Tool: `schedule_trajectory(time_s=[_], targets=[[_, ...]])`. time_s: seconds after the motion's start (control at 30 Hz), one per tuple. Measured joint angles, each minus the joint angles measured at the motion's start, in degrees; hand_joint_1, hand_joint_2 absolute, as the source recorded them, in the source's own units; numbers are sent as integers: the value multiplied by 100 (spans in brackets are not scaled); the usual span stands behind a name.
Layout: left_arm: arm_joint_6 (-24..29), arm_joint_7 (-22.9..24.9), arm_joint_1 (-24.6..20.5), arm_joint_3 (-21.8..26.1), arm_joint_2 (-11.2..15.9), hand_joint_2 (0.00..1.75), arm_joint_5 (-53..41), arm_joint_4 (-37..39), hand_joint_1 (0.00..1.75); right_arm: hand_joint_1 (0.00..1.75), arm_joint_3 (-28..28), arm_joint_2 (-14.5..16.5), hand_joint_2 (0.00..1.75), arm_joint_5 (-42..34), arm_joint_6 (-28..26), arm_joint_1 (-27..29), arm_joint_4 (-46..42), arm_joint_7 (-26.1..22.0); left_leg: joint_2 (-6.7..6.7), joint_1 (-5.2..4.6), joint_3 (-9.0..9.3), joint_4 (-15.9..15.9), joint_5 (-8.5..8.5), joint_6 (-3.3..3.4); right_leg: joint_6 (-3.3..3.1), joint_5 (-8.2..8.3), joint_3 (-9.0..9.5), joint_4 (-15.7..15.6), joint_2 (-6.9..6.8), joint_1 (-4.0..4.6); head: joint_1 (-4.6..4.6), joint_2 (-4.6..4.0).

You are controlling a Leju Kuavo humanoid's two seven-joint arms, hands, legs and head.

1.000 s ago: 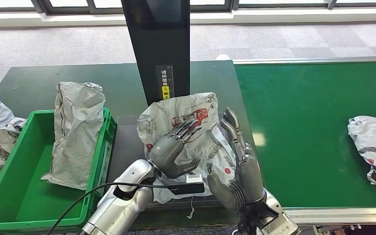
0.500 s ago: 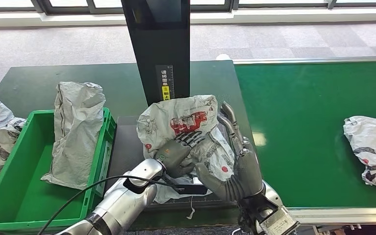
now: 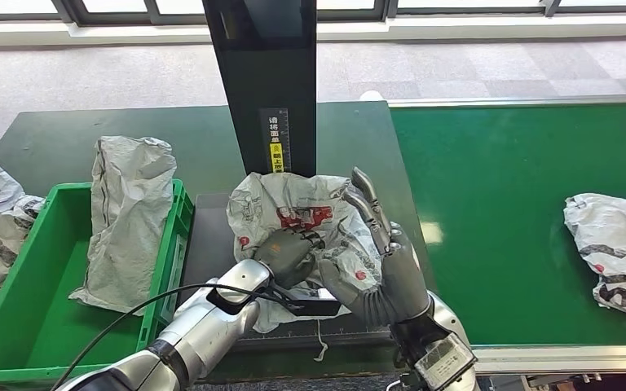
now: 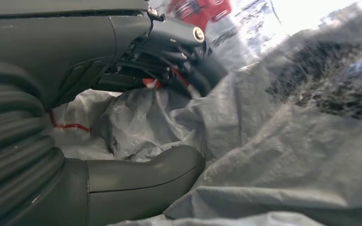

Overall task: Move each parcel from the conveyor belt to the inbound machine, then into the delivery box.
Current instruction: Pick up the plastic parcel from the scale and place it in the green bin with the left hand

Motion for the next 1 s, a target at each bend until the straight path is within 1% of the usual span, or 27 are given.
schedule_trajectory(time_s=[0.33,0.57,0.63,0.7,0.8,0.87,0.93,1.0], targets=[[-209,-252,5,32,103,175,-84,209,175,0,0,27,175,135,98,-24,96,1,-2,0,21,-6,-24,-2,-7,-26,74,-2,-7,3,0,0],[-168,-307,20,81,121,175,-99,211,175,0,0,49,175,173,202,-30,105,1,-2,0,45,-7,-27,-6,-13,-31,96,-2,-7,7,0,0],[125,-278,74,139,121,175,-123,185,175,0,0,63,175,208,232,-17,105,-1,0,0,63,-8,-27,-7,-14,-31,95,-1,-4,7,0,0],[661,-255,218,246,122,175,-142,51,175,0,0,88,175,255,223,39,101,-4,1,0,87,-7,-24,-9,-15,-28,88,0,-1,7,0,0],[1317,-275,539,466,134,175,-186,-413,175,0,0,112,175,311,179,161,76,-6,1,0,90,-7,-21,-11,-15,-25,78,2,-1,7,0,0],[1921,-351,868,659,160,175,-159,-977,175,0,0,125,175,334,127,227,51,-6,3,1,80,-7,-21,-12,-16,-25,67,3,1,6,0,0],[2512,-515,1296,888,193,175,-6,-1840,175,0,0,133,175,350,56,296,16,-6,5,3,68,-7,-22,-12,-15,-25,55,3,3,6,0,0],[2815,-686,1667,1096,226,175,185,-2712,175,0,0,133,175,355,1,344,-9,-5,4,4,58,-7,-23,-11,-15,-26,46,2,5,5,0,0]])
